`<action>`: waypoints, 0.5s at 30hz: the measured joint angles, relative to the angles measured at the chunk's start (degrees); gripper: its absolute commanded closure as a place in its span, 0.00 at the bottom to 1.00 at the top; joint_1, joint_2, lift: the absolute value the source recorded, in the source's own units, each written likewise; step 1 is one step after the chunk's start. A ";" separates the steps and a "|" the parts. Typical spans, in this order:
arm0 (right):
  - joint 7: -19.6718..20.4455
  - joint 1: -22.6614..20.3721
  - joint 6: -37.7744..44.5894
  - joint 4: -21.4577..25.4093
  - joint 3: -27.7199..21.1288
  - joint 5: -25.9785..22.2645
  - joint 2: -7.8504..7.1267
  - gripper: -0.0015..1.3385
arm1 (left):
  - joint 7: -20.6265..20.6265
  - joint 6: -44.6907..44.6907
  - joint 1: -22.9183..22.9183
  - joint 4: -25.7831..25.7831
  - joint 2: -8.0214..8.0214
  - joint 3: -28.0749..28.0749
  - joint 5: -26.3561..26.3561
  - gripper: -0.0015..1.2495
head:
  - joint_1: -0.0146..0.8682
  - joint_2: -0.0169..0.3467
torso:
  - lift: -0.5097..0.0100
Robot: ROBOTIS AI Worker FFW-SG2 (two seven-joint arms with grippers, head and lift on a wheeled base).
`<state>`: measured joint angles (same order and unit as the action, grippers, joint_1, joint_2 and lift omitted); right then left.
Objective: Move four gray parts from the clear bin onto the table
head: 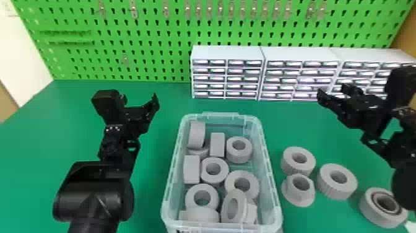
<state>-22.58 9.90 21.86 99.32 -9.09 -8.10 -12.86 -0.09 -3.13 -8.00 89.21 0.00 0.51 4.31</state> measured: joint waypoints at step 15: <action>0.00 -0.05 0.03 -0.08 -0.20 0.02 0.03 0.39 | 0.00 0.12 0.00 -0.09 0.00 -0.08 0.00 0.28 | 0.80 0.24 | 0.88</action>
<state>-22.58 9.85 21.89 99.23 -9.30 -8.09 -12.83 -0.09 -3.00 -8.00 89.12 0.00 0.43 4.31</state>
